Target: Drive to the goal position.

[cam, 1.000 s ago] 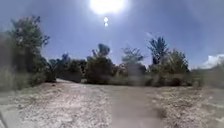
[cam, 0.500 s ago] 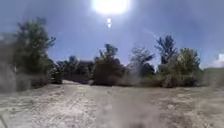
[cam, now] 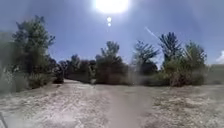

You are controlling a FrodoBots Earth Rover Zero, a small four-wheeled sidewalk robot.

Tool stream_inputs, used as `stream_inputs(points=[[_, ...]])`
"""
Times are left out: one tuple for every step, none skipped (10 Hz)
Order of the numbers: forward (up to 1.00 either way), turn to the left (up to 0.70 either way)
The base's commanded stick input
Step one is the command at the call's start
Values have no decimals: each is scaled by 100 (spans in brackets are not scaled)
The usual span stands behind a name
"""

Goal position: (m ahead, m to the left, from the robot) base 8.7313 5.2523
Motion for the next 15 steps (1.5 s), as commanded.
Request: stream_inputs(points=[[69,1],[69,1],[69,1],[69,3],[69,9],[69,14],[69,14],[69,14],[69,14],[69,14],[69,12],[69,4],[69,2],[69,1],[69,4]])
